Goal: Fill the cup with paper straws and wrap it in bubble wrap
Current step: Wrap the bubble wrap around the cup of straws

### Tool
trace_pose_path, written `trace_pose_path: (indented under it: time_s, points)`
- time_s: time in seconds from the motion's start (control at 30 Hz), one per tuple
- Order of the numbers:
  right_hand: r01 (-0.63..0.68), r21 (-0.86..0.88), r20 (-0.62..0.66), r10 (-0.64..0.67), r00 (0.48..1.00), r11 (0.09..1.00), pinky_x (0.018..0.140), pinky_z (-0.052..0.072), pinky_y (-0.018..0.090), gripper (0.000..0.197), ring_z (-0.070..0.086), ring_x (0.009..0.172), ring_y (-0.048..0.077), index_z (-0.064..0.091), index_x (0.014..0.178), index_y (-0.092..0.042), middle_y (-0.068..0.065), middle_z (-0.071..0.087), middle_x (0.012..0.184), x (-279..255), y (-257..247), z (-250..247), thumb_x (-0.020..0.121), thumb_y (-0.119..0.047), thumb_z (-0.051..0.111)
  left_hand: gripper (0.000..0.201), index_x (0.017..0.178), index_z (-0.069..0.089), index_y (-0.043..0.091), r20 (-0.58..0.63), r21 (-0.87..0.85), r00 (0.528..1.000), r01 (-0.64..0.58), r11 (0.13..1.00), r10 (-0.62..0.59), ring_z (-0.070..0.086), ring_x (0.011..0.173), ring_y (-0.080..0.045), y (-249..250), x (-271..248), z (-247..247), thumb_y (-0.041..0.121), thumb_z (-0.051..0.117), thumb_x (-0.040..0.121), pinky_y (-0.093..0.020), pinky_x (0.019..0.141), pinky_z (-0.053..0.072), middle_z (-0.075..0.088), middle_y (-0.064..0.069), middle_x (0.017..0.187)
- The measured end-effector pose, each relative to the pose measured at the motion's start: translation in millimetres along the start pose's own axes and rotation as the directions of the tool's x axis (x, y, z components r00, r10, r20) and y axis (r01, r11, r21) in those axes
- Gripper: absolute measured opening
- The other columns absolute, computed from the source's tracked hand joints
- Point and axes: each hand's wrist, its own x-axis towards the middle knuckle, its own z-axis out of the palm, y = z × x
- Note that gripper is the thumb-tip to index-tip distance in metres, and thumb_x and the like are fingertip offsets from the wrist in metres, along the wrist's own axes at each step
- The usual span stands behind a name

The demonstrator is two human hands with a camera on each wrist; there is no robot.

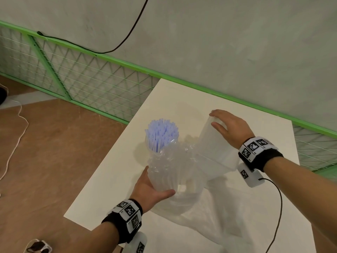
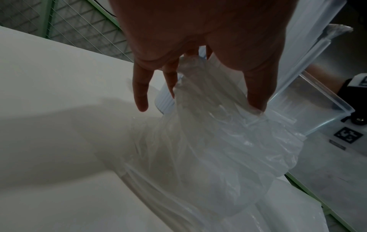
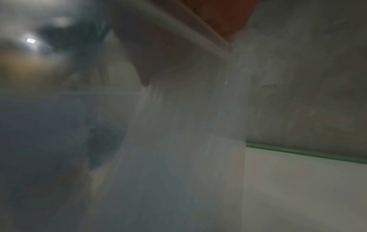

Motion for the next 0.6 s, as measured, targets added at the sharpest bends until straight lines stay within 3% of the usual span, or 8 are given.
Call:
trace_pose_path:
  time_s: [0.07, 0.2, 0.23, 0.3, 0.37, 0.4, 0.5, 0.6]
  points:
    - [0.016, -0.111, 0.073, -0.008, 0.997, 0.994, 0.106, 0.04, 0.045, 0.045, 0.041, 0.138, 0.015, 0.041, 0.146, -0.028, -0.01, 0.037, 0.155, -4, 0, 3, 0.103, -0.04, 0.038, 0.089, 0.122, 0.054, 0.033, -0.001, 0.006, 1.0, -0.008, 1.0, 0.008, 0.064, 0.1, 0.007, 0, 0, 0, 0.043, 0.095, 0.043, -0.028, 0.097, 0.051, 0.069, 0.019, 0.108]
    - [-0.035, -0.353, 0.139, 0.09, 0.986, 0.935, 0.111, 0.011, 0.058, 0.056, 0.0, 0.15, 0.016, 0.025, 0.15, -0.037, -0.018, 0.008, 0.162, -10, -13, -11, 0.099, -0.056, 0.013, 0.089, 0.123, 0.053, 0.031, -0.004, -0.008, 1.0, -0.016, 1.0, 0.016, 0.063, 0.097, 0.011, 0, 0, 0, 0.036, 0.096, 0.046, -0.026, 0.096, 0.051, 0.069, 0.019, 0.106]
    - [-0.039, -0.344, 0.104, 0.079, 0.991, 0.938, 0.11, 0.01, 0.058, 0.056, -0.001, 0.15, 0.017, 0.026, 0.15, -0.037, -0.018, 0.007, 0.162, -13, -20, -18, 0.099, -0.057, 0.016, 0.089, 0.123, 0.053, 0.03, -0.004, -0.008, 1.0, -0.022, 1.0, 0.022, 0.063, 0.097, 0.011, -1, -1, 0, 0.037, 0.096, 0.045, -0.025, 0.095, 0.05, 0.069, 0.018, 0.107]
    - [-0.019, -0.198, 0.01, 0.021, 1.0, 0.98, 0.108, 0.02, 0.052, 0.048, 0.018, 0.146, 0.019, 0.037, 0.144, -0.033, -0.014, 0.023, 0.159, -24, -41, -29, 0.098, -0.047, 0.031, 0.091, 0.124, 0.053, 0.03, -0.001, -0.009, 0.999, -0.035, 0.999, 0.035, 0.062, 0.098, 0.011, -2, -1, 0, 0.037, 0.097, 0.045, -0.022, 0.093, 0.05, 0.068, 0.016, 0.109]
    - [0.022, 0.057, -0.001, -0.022, 1.0, 0.998, 0.101, 0.037, 0.044, 0.041, 0.046, 0.125, 0.017, 0.048, 0.135, -0.027, -0.007, 0.048, 0.142, -41, -66, -35, 0.095, -0.023, 0.046, 0.091, 0.125, 0.054, 0.028, 0.016, -0.018, 0.999, -0.051, 0.999, 0.051, 0.063, 0.099, 0.009, -2, -3, -1, 0.035, 0.097, 0.046, -0.019, 0.09, 0.05, 0.069, 0.014, 0.11]
    - [0.022, 0.164, 0.047, -0.03, 0.998, 0.986, 0.097, 0.042, 0.037, 0.044, 0.051, 0.114, 0.014, 0.05, 0.133, -0.024, -0.006, 0.054, 0.134, -51, -80, -36, 0.092, -0.012, 0.048, 0.089, 0.125, 0.054, 0.026, 0.024, -0.024, 0.998, -0.064, 0.998, 0.065, 0.064, 0.1, 0.007, -2, -4, -1, 0.032, 0.098, 0.047, -0.018, 0.09, 0.051, 0.069, 0.013, 0.11]
    - [-0.014, 0.253, 0.245, -0.05, 0.968, 0.967, 0.094, 0.033, 0.017, 0.062, 0.042, 0.113, 0.005, 0.04, 0.141, -0.022, -0.005, 0.046, 0.137, -80, -114, -29, 0.083, -0.007, 0.055, 0.086, 0.124, 0.056, 0.023, 0.031, -0.05, 0.994, -0.104, 0.993, 0.106, 0.065, 0.101, 0.004, 1, -6, -2, 0.025, 0.098, 0.05, -0.014, 0.087, 0.052, 0.07, 0.01, 0.11]
    - [-0.015, 0.223, 0.27, -0.047, 0.962, 0.975, 0.103, 0.024, 0.016, 0.079, 0.029, 0.13, 0.009, 0.026, 0.148, -0.022, -0.006, 0.029, 0.15, -92, -131, -15, 0.08, -0.025, 0.065, 0.089, 0.127, 0.054, 0.025, 0.051, -0.087, 0.99, -0.127, 0.988, 0.132, 0.065, 0.104, 0.002, 5, -7, -3, 0.025, 0.098, 0.05, -0.01, 0.083, 0.05, 0.07, 0.011, 0.113]
